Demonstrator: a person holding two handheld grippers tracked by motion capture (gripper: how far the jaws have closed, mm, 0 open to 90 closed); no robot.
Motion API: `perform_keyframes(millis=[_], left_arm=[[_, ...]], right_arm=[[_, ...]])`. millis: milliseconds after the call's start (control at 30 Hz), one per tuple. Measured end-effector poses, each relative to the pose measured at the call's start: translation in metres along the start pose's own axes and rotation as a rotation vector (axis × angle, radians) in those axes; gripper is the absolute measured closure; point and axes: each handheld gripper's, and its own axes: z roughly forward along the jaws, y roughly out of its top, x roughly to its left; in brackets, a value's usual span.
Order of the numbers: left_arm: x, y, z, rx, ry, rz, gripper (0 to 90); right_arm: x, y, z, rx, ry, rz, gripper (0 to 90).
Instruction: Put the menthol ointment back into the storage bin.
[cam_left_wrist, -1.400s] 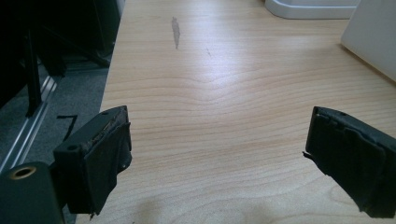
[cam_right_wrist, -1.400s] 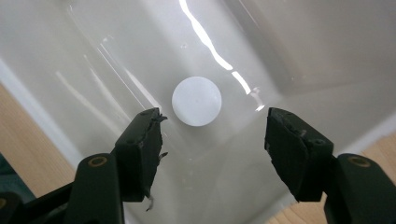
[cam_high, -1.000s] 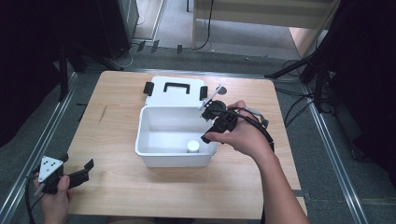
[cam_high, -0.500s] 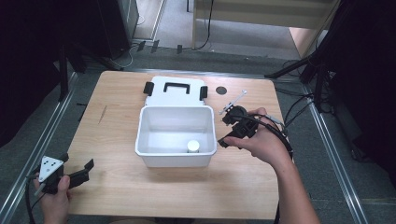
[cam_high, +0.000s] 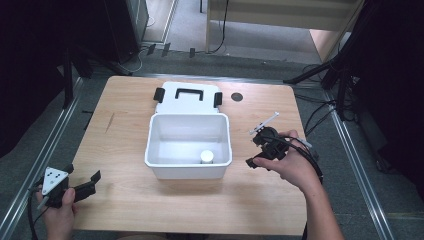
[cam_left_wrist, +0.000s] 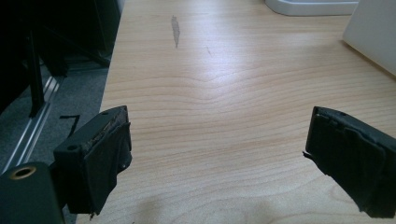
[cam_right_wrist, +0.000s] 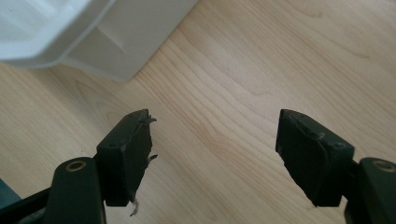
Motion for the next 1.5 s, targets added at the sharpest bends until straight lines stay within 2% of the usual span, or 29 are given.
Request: perform_keyframes(millis=[533,667,1033,1400,1500], left_arm=[[-0.001,0.0,0.0,-0.001,0.0,0.001,7.8],[-0.001,0.0,0.0,0.0,0.0,0.001,7.8],[-0.001,0.0,0.0,-0.001,0.004,0.007,7.8],[-0.001,0.0,0.0,-0.001,0.006,0.007,7.8],[-0.002,0.0,0.0,-0.001,0.008,0.008,7.8]], right_arm=[[-0.018,-0.048,0.027,-0.007,-0.005,0.066,25.9],[-0.023,-0.06,0.031,-0.032,-0.012,0.077,25.7],[-0.036,-0.095,0.039,-0.092,-0.037,0.152,25.3],[-0.045,-0.129,0.04,-0.19,-0.066,0.2,21.9],[-0.047,-0.138,0.041,-0.215,-0.078,0.227,21.2]])
